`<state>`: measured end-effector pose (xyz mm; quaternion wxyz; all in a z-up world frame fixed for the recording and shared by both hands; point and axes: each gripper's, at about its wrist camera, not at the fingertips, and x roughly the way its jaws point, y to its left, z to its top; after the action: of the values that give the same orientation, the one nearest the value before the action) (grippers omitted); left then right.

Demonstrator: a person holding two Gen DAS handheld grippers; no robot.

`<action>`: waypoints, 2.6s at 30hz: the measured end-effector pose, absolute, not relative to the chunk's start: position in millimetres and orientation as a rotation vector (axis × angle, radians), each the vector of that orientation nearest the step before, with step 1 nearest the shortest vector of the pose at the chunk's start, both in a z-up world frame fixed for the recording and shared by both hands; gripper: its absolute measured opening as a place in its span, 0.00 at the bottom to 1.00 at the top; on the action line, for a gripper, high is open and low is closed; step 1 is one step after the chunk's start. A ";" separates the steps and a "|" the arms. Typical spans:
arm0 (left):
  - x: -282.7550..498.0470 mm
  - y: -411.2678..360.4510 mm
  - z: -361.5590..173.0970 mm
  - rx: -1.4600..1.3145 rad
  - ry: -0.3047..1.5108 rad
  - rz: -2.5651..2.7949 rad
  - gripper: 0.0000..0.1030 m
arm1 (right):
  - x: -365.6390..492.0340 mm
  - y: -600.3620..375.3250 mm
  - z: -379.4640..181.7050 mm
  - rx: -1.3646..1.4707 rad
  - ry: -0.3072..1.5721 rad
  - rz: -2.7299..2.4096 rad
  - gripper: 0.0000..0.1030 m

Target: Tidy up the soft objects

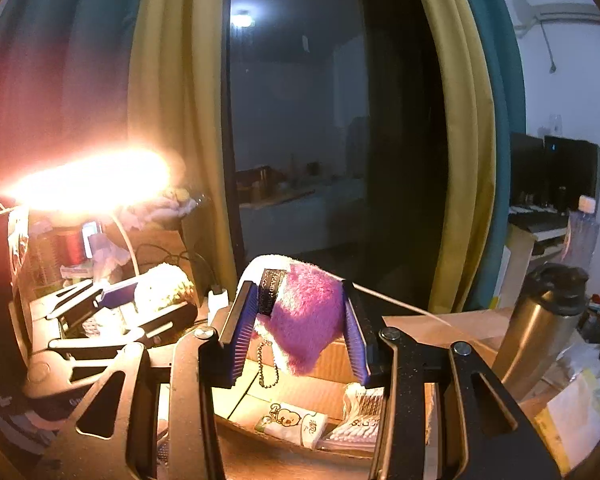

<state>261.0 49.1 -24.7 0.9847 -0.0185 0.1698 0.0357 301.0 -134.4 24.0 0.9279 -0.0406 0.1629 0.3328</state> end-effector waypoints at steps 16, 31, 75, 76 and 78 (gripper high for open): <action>313.5 46.5 -74.3 -0.070 0.549 0.070 0.65 | 340.6 -119.7 -23.0 -0.090 0.464 0.679 0.42; 305.3 69.2 -87.9 -0.127 0.583 0.106 0.79 | 366.0 -97.9 -55.1 -0.110 0.586 0.684 0.43; 206.6 67.4 -26.3 -0.133 0.424 0.091 0.79 | 248.5 -118.1 25.6 -0.212 0.398 0.629 0.60; 203.6 66.9 -25.6 -0.134 0.422 0.090 0.79 | 245.4 -120.1 26.6 -0.210 0.396 0.627 0.60; 198.2 65.8 -24.7 -0.134 0.421 0.090 0.79 | 240.2 -124.0 27.4 -0.204 0.396 0.623 0.60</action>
<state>198.2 65.8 -24.7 0.9747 -0.0663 0.2085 0.0448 240.2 -124.0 27.4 0.9276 -0.0993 0.1931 0.3039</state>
